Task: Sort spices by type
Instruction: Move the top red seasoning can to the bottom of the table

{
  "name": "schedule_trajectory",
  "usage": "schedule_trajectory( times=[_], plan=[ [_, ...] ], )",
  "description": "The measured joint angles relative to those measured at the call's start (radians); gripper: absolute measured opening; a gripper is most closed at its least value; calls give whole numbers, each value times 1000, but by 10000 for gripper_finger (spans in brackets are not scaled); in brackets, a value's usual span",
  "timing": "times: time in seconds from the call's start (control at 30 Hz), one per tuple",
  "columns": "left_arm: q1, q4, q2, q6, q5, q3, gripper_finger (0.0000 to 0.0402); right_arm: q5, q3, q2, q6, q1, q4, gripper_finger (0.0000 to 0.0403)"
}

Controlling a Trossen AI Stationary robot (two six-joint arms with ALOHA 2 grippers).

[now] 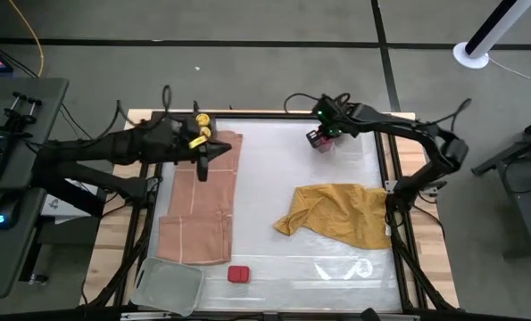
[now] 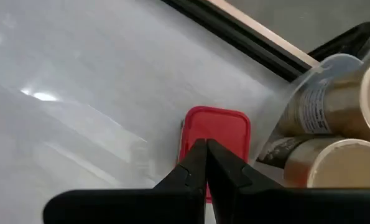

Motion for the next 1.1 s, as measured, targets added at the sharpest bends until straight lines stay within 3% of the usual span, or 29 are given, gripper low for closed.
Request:
schedule_trajectory(
  times=[0.33,0.5,0.73,1.1],
  plan=[
    [-69,2,-140,104,-8,0,0,146,27,147,70,20,-82,0],
    [-92,2,-203,127,26,0,0,127,25,162,168,60,7,0],
    [-109,0,-260,181,47,0,0,-35,22,170,327,217,201,0],
    [-109,2,-262,172,25,0,0,-69,22,205,530,594,303,0]
  ],
)
